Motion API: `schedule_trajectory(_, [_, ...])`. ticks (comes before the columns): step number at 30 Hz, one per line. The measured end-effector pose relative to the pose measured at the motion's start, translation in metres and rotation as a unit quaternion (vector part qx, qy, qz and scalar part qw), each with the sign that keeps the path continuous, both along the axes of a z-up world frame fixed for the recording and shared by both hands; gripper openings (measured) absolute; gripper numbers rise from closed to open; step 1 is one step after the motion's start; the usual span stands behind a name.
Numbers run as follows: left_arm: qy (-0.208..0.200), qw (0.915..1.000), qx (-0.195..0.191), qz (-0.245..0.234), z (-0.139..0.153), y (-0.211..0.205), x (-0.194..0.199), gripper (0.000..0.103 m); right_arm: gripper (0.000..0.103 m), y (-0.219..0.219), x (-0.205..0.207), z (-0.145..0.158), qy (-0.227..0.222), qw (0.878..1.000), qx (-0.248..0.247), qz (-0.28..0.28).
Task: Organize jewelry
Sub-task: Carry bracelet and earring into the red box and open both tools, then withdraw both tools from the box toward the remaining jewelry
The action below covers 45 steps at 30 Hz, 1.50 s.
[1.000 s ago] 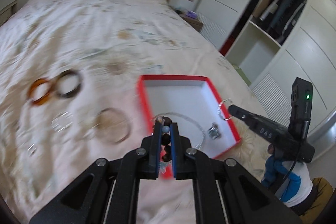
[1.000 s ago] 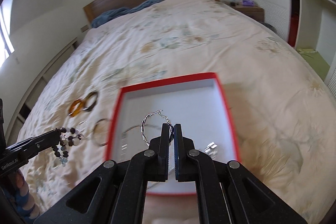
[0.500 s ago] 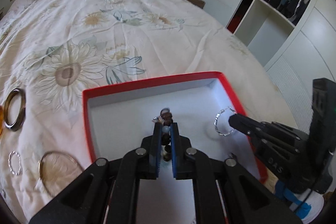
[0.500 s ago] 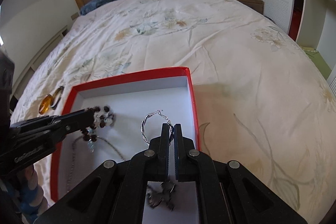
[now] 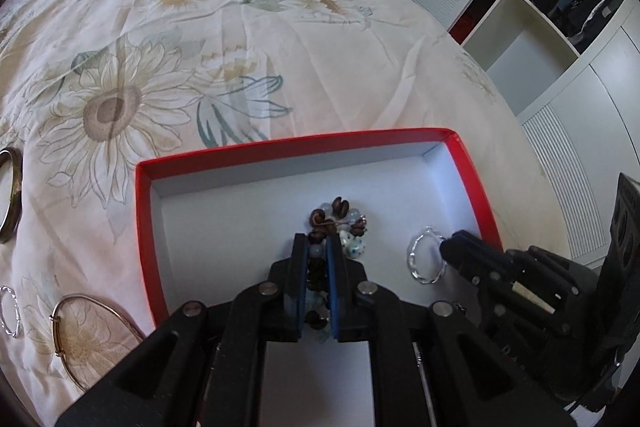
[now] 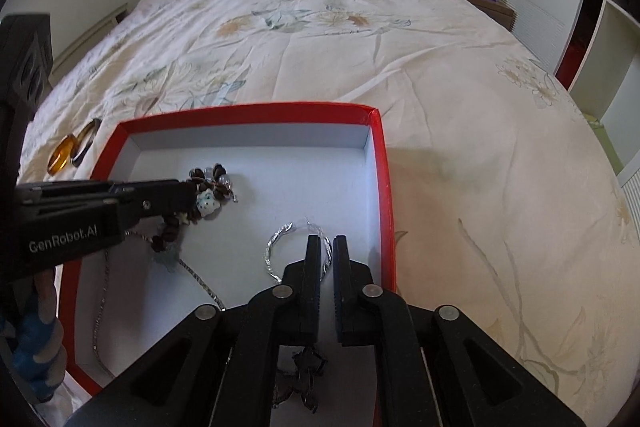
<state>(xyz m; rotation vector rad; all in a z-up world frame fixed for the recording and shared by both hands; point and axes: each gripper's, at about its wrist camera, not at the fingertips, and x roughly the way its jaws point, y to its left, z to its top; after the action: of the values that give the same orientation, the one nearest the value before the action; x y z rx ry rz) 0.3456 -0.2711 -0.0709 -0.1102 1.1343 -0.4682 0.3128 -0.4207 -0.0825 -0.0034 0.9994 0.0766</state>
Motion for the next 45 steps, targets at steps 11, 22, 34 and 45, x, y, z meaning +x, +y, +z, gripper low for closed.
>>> schedule_trajectory(11, [-0.064, 0.9973, -0.035, 0.013, 0.073, 0.031, -0.044, 0.034, 0.023, 0.001, -0.06, 0.064, -0.034, 0.999, 0.009, -0.026])
schedule_trajectory(22, [-0.118, 0.9897, 0.032, 0.074, 0.145, 0.158, -0.142, 0.034, 0.023, 0.067, -0.158, 0.151, -0.103, 0.993, 0.051, 0.016])
schedule_trajectory(34, [-0.134, 0.9687, 0.08, 0.193, 0.147, 0.312, -0.207, 0.035, 0.023, 0.145, -0.196, 0.168, -0.114, 0.988, 0.079, 0.07])
schedule_trajectory(45, [-0.104, 0.9694, 0.076, 0.209, 0.093, 0.339, -0.191, 0.039, 0.024, 0.194, -0.152, 0.13, -0.075, 0.987, 0.086, 0.11])
